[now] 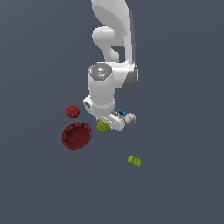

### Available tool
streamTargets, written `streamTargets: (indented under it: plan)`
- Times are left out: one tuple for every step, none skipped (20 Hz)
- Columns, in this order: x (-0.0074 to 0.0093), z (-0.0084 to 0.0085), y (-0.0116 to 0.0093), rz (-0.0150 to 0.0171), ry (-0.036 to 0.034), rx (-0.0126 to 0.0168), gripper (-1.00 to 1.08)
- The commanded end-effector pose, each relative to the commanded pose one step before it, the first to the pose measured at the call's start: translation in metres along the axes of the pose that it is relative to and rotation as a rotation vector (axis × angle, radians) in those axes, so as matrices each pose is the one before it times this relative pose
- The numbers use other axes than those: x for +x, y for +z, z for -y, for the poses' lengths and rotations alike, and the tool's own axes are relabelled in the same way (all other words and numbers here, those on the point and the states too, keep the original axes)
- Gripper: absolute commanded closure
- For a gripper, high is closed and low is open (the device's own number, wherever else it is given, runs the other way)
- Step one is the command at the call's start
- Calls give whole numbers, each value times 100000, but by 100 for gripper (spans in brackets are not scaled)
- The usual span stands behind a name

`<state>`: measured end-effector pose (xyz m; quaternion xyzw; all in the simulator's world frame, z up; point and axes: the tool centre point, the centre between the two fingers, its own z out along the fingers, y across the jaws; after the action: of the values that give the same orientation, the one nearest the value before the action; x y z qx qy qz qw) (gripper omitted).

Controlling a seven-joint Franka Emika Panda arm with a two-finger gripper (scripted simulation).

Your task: Pick up a designated object from a clutter of objects.

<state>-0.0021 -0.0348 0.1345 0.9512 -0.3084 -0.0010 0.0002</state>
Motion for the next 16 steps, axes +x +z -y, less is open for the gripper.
streamTargets:
  plan:
    - [170, 189, -2689, -215, 18, 118, 108]
    - [65, 68, -1066, -16, 27, -38, 108]
    - [60, 75, -1062, 0, 0, 0, 108]
    - [62, 75, -1055, 0, 0, 0, 108]
    - [63, 76, -1050, 0, 0, 0, 108]
    - [69, 73, -1040, -14, 26, -39, 108]
    - [66, 78, -1040, 0, 0, 0, 108]
    - [68, 80, -1037, 0, 0, 0, 108]
    - [69, 82, -1033, 0, 0, 0, 108]
    - [72, 84, -1030, 0, 0, 0, 108]
    - [75, 86, -1027, 0, 0, 0, 108]
    - [77, 87, -1002, 0, 0, 0, 108]
    - [76, 85, -951, 0, 0, 0, 108]
    - [73, 82, -898, 0, 0, 0, 108]
    - [71, 79, -845, 0, 0, 0, 108]
    - [69, 76, -793, 0, 0, 0, 108]
